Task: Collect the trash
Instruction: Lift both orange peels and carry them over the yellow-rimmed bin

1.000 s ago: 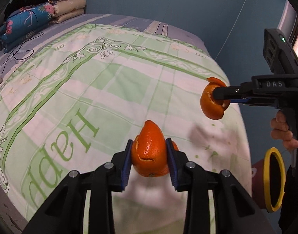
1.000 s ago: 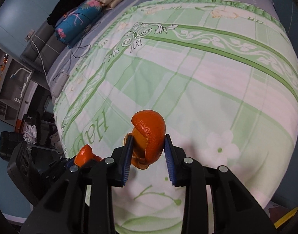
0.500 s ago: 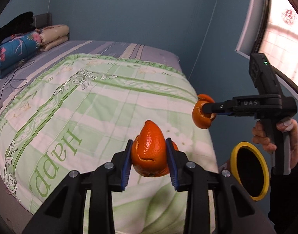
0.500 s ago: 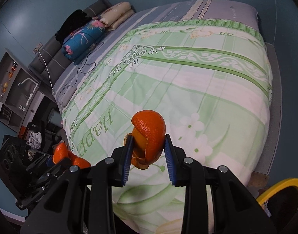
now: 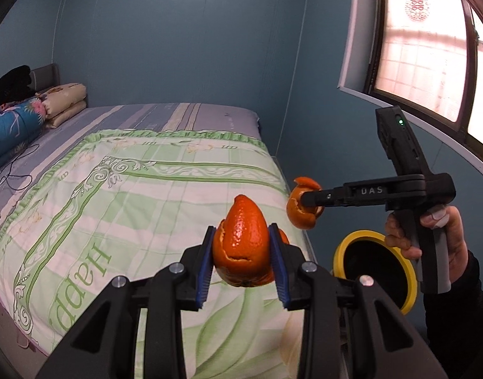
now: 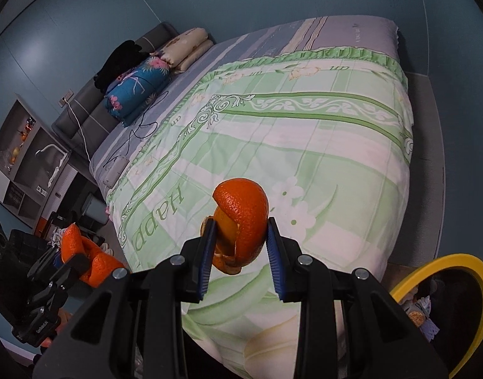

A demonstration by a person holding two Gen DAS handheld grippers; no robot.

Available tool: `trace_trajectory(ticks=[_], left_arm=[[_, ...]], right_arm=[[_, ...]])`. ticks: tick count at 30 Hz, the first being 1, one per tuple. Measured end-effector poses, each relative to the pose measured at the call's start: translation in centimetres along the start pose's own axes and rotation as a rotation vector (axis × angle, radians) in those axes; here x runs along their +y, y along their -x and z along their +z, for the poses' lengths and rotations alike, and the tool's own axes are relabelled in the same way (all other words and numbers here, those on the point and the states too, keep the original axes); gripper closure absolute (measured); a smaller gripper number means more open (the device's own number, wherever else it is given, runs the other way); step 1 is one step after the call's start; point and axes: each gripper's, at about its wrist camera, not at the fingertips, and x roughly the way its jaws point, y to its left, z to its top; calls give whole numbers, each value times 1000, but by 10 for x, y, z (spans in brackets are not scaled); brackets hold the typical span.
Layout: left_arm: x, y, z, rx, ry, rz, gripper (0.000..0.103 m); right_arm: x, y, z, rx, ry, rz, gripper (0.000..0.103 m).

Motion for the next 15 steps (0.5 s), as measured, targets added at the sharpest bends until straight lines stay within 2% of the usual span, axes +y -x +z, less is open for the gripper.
trace_trajectory(ticks=[9, 15], left_arm=[[-47, 8, 6, -31, -67, -46, 72], [-76, 7, 8, -41, -118, -78, 72]], right_arm=[[-20, 47, -28, -69, -9, -9, 73], [-45, 72, -46, -117, -44, -58, 73]])
